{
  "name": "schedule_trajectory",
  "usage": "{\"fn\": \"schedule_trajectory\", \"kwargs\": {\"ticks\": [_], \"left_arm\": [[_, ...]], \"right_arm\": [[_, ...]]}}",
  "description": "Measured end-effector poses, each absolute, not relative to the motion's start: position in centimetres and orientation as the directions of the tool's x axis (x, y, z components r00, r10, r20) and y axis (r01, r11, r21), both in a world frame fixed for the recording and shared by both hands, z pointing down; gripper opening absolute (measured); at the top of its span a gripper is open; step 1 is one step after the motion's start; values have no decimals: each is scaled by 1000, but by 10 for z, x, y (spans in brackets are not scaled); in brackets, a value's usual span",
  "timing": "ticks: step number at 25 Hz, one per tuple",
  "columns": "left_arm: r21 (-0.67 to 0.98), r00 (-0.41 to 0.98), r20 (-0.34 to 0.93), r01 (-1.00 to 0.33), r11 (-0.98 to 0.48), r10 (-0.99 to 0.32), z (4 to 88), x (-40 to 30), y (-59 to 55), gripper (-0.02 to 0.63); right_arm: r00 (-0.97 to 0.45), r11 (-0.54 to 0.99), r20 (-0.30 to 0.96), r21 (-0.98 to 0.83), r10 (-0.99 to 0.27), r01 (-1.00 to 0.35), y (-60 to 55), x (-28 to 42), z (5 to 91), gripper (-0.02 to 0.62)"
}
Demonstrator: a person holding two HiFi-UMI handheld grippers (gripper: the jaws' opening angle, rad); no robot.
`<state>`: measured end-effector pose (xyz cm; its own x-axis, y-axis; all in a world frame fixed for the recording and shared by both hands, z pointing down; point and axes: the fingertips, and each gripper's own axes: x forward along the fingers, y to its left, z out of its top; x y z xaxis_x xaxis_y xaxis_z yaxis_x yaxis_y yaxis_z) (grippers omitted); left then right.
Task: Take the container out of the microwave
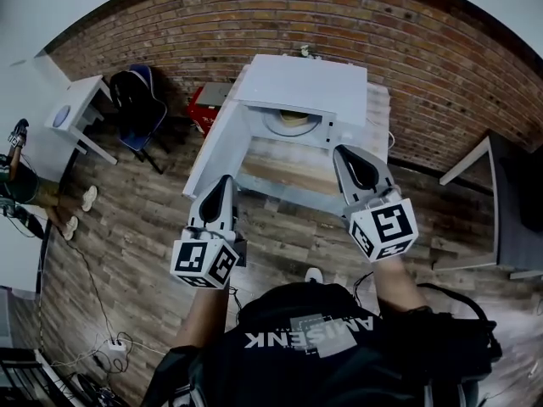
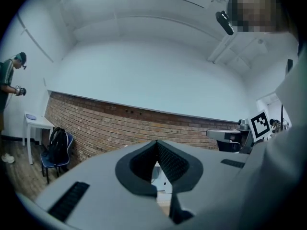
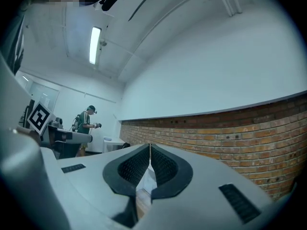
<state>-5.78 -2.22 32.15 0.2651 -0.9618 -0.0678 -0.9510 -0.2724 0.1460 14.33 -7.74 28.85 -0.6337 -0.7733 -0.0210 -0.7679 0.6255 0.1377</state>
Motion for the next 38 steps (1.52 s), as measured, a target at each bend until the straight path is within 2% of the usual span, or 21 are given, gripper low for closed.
{"fn": "schedule_trajectory", "kwargs": {"ticks": [6, 11, 24, 38], "left_arm": [[126, 262, -42, -956, -265, -964, 318, -21, -61, 11], [117, 255, -23, -960, -256, -967, 324, -21, -83, 11], [102, 317, -65, -941, -323, -946, 326, -87, -161, 11], [141, 371, -63, -916, -376, -927, 344, -160, -226, 11]], "right_arm": [[-657, 652, -5, 122, -754, -749, -117, 173, 296, 43], [-648, 644, -10, 104, -761, -758, -148, 180, 302, 43], [-600, 590, -10, 169, -800, -790, -214, 116, 298, 43], [-509, 513, 76, 208, -857, -833, -269, 51, 340, 44]]}}
